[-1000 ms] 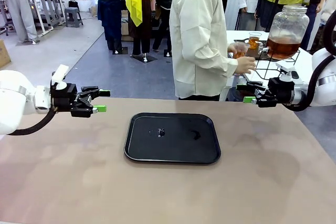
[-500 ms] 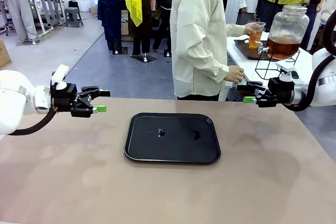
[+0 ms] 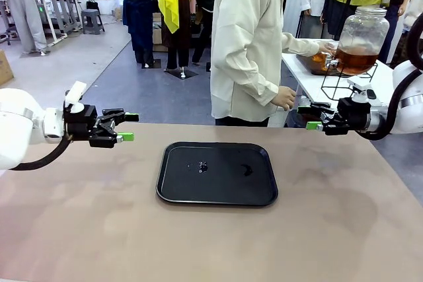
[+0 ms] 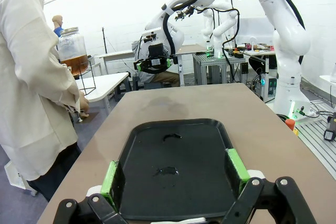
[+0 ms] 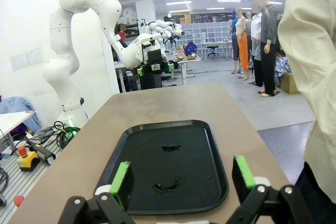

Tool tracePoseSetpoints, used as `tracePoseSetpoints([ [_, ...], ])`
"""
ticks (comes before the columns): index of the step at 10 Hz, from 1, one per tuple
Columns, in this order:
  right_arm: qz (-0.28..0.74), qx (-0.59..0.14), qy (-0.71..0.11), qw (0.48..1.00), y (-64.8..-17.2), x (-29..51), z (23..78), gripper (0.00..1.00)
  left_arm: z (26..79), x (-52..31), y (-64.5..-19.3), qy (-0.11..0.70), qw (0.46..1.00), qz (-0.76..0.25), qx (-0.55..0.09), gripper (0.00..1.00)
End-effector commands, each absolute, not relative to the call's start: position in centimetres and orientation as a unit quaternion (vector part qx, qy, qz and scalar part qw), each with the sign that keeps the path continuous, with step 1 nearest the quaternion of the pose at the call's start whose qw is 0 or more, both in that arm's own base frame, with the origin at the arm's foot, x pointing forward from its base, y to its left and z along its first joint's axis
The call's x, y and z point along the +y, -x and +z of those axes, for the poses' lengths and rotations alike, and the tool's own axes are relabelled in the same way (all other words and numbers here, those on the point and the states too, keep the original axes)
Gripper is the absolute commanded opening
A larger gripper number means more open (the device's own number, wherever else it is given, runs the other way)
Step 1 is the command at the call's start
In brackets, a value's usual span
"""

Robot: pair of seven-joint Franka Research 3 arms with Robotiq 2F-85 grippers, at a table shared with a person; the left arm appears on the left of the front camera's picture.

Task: Pour the drink into the iced cup.
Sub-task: Open the gripper to release the iced cup you were holding.

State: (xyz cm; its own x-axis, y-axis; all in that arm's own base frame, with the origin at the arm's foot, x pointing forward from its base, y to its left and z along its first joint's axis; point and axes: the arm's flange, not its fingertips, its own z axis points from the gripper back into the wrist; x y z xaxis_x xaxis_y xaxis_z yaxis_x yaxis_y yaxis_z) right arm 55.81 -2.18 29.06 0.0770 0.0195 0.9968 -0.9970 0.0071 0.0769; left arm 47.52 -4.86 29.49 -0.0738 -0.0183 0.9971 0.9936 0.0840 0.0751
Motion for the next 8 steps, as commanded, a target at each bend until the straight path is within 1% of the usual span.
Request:
tracePoseSetpoints([
  [1,0.484,-0.476,-0.513,0.526,-55.82,-2.10,29.29,1.00,29.71,-4.92,-47.67,0.453,0.507,-0.502,-0.535,1.00],
  [8,0.484,-0.476,-0.513,0.526,-55.82,-2.10,29.29,1.00,29.71,-4.92,-47.67,0.453,0.507,-0.502,-0.535,1.00],
])
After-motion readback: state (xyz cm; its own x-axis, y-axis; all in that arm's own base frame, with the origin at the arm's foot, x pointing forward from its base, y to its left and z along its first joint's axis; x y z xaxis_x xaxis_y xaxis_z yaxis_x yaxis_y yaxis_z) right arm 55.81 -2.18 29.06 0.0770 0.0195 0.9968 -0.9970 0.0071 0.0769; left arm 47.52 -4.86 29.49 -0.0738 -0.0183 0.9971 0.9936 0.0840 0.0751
